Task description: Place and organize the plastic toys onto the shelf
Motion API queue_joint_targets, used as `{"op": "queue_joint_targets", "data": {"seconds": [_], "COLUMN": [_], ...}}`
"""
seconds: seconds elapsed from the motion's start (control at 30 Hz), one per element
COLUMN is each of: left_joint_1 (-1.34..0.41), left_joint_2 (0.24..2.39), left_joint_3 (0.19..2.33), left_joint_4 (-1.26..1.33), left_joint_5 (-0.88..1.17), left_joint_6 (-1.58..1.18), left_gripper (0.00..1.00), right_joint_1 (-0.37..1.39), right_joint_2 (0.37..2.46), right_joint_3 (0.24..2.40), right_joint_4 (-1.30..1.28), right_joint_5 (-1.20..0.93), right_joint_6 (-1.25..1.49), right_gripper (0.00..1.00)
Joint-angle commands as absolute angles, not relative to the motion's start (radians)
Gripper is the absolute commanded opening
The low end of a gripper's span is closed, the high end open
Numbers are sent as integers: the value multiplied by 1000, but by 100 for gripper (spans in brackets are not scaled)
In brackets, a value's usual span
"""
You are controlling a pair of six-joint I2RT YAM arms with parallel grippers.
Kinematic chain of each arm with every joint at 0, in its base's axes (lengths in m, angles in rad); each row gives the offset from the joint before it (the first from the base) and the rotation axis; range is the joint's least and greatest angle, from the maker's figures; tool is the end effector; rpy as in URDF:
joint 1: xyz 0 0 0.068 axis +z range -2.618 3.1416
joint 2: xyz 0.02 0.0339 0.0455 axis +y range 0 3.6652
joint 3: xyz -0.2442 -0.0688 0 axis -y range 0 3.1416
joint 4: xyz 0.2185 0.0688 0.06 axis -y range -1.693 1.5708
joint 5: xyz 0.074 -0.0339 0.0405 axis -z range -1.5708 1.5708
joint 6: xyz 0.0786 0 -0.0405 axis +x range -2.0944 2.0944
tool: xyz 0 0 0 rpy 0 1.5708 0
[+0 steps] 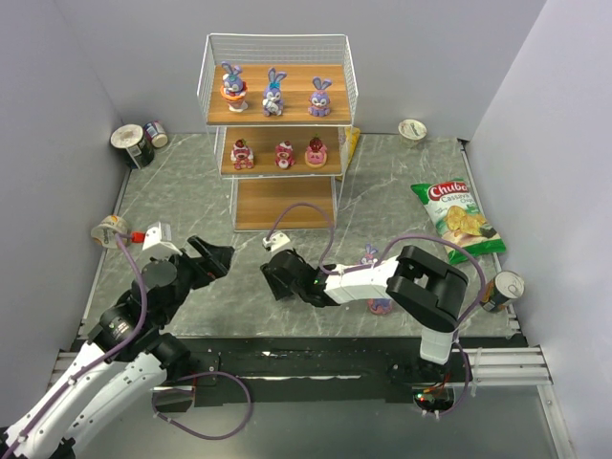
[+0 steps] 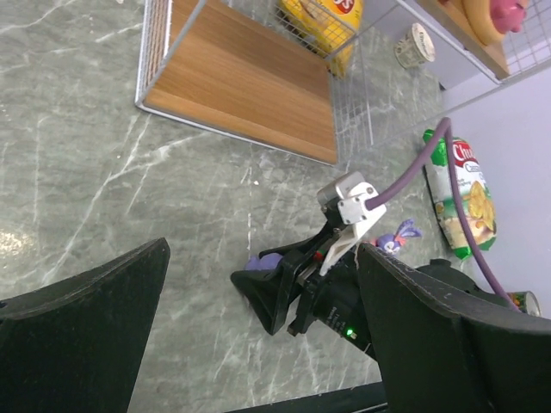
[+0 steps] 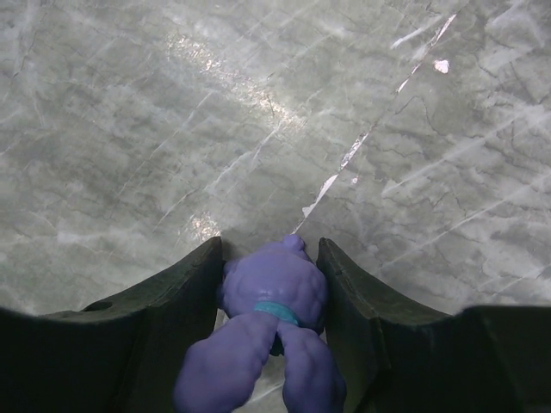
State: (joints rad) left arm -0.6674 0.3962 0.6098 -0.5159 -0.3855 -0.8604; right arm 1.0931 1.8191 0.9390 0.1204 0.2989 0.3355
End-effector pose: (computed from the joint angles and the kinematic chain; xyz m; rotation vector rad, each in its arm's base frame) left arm 0.1249 -0.0608 0.2690 -0.4522 1.8551 -0.6954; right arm 0.1923 0.3211 0.1173 -0.7172 2.2067 0.3878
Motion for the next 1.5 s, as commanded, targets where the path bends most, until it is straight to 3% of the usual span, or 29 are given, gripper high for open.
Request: {"op": "queue_joint_targets", "data": {"seconds": [0.0, 0.13, 0.23, 0.47, 0.63, 0.83, 1.07, 1.47], "left_joint_1": [-672, -672, -672, -672, -672, -672, -672, -672], "left_joint_2": [408, 426, 431, 407, 385, 348, 261, 279], "left_joint_3": [607, 606, 594, 567, 656, 745, 727, 710], "left_joint_4": [-523, -526, -525, -494, -598, -707, -650, -649], "left_joint_5": [-417, -425, -436, -442, -465, -457, -448, -462], "left_joint_6": [-887, -902, -930, -945, -891, -822, -744, -730], "left_gripper": [96, 96, 96, 96, 96, 96, 96, 96], "right_joint_1": [1089, 1092, 1091, 1123, 1187, 1242, 1255, 1285], "right_joint_2": [1786, 1730, 1674, 1525, 1545, 1647, 1816, 1951], "right_joint_3": [925, 908, 885, 776, 726, 692, 700, 741], "right_joint_4": [110, 98, 87, 83, 143, 239, 397, 509], "right_joint_5": [285, 307, 319, 342, 452, 595, 698, 821], "right_joint_6": [357, 359, 380, 460, 526, 624, 614, 612], "right_gripper": [69, 87, 93, 96, 96, 95, 88, 68]}}
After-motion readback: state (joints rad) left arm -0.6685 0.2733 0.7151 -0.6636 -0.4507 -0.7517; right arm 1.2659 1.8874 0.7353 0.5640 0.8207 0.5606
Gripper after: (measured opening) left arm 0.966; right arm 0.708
